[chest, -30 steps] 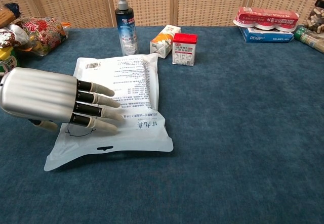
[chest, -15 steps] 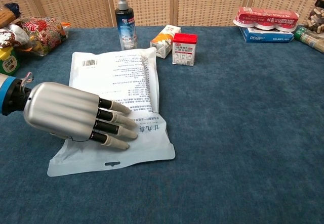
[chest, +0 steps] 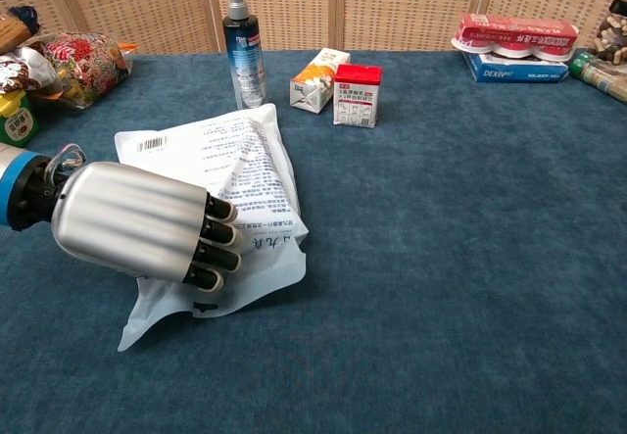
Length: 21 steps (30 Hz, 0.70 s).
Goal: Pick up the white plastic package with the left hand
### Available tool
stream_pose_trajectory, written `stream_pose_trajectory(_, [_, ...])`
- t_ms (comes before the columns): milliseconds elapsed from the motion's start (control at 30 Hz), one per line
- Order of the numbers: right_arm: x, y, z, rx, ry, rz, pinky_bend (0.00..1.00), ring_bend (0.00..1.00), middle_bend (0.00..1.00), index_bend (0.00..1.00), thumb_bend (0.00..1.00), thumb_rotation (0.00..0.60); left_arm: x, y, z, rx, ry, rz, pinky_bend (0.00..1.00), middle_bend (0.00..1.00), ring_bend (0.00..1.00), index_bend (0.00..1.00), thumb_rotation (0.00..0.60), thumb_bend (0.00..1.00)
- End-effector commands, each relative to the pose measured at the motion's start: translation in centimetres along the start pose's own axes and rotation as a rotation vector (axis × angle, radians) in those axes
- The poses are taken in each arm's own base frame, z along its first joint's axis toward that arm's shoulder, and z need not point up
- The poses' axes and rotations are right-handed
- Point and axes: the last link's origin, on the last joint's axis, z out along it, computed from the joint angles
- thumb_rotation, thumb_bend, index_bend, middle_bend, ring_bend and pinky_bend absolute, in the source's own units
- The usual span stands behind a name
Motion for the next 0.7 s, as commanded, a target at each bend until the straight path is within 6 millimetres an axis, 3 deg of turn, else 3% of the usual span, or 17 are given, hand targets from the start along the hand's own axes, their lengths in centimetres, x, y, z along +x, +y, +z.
stream_pose_trajectory(33, [0.0, 0.0, 0.0, 0.000, -0.002, -0.001, 0.00, 0.00, 0.00, 0.00, 0.00, 0.600, 0.4, 0.0, -0.4, 0.008, 0.019, 0.004, 0.90, 0.93, 0.82, 1.00, 0.600, 0.07])
stream_pose_trajectory(367, [-0.3, -0.3, -0.1, 0.013, -0.015, -0.006, 0.00, 0.00, 0.00, 0.00, 0.00, 0.600, 3.8, -0.5, -3.0, 0.096, 0.141, 0.016, 0.92, 0.96, 0.84, 1.00, 0.600, 0.07])
stream_pose_trajectory(700, [-0.7, -0.9, -0.1, 0.030, -0.027, -0.002, 0.00, 0.00, 0.00, 0.00, 0.00, 0.600, 8.9, -2.6, -8.7, 0.277, 0.246, 0.081, 0.92, 0.97, 0.84, 1.00, 0.600, 0.07])
